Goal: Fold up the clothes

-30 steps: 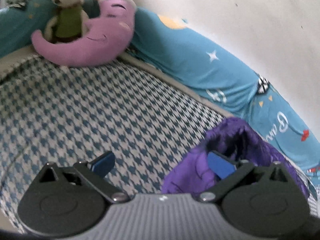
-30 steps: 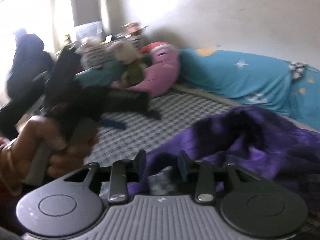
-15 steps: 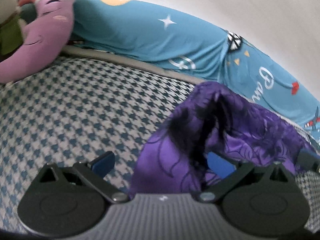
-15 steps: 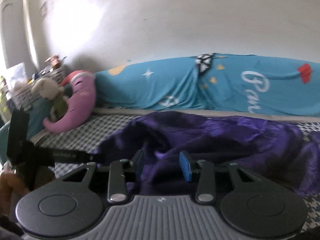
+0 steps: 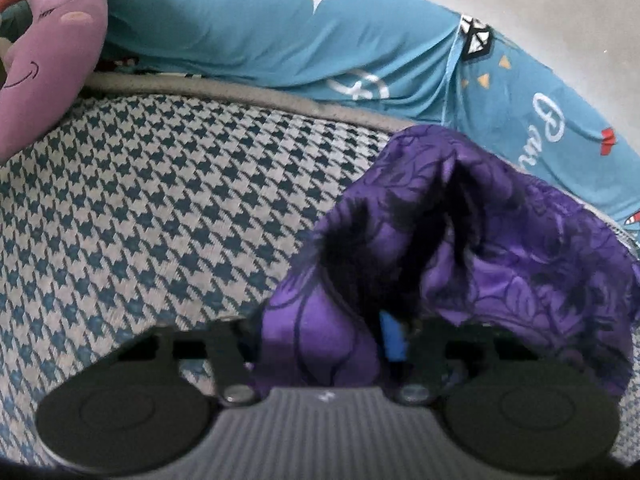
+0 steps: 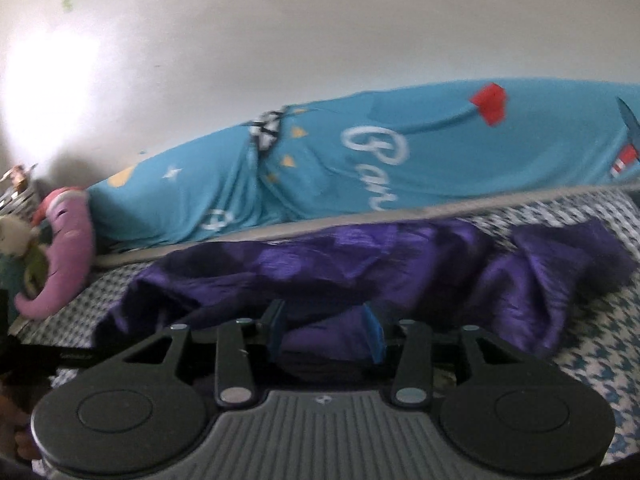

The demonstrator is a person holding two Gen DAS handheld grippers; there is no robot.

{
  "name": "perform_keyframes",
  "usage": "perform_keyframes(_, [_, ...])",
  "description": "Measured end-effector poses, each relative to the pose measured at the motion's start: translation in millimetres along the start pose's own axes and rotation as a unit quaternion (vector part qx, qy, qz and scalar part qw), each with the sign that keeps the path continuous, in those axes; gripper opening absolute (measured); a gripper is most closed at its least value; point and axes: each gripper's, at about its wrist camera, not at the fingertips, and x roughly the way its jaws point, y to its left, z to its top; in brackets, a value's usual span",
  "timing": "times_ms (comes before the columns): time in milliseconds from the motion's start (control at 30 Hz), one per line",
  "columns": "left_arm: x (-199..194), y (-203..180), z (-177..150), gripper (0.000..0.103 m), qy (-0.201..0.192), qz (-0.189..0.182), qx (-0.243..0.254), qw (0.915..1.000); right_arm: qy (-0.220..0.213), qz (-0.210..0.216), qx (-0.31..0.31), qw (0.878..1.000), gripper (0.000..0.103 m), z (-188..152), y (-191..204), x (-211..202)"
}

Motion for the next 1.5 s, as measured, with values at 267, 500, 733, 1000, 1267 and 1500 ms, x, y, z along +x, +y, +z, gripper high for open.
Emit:
perform_keyframes(267, [-20,-11,5,0.014,-0.091,0.145,0.031,0.9847,0.029,-0.033,0.015,0.999,0.043,-3,-19,8])
perform_keyframes(500, [-53,30,39,0.014,-0.179,0.212,-0.085,0.957,0.032,-0.028,0.014,0.999,0.043,-5,-19,10])
perform_keyframes(733, [-48,46,47,0.035,-0.16,0.235,-0.12,0.9514,0.039,-0.033,-0.007,0.999,0.047,-7,-23,13])
perform_keyframes(1000, [-65,42,40,0.102,-0.178,0.199,-0.124,0.9555,0.043,-0.051,0.018,0.998,0.047,-5,-52,12])
perform_keyframes(1267, [-91,24,30,0.103,-0.212,0.143,-0.131,0.9579,0.044,-0.083,0.058,0.994,0.048,-5,-79,15])
perform_keyframes(1500, [-86,-6,21,0.103,-0.196,0.116,-0.088,0.9698,0.022,-0.124,0.146,0.981,0.056,-3,-113,15])
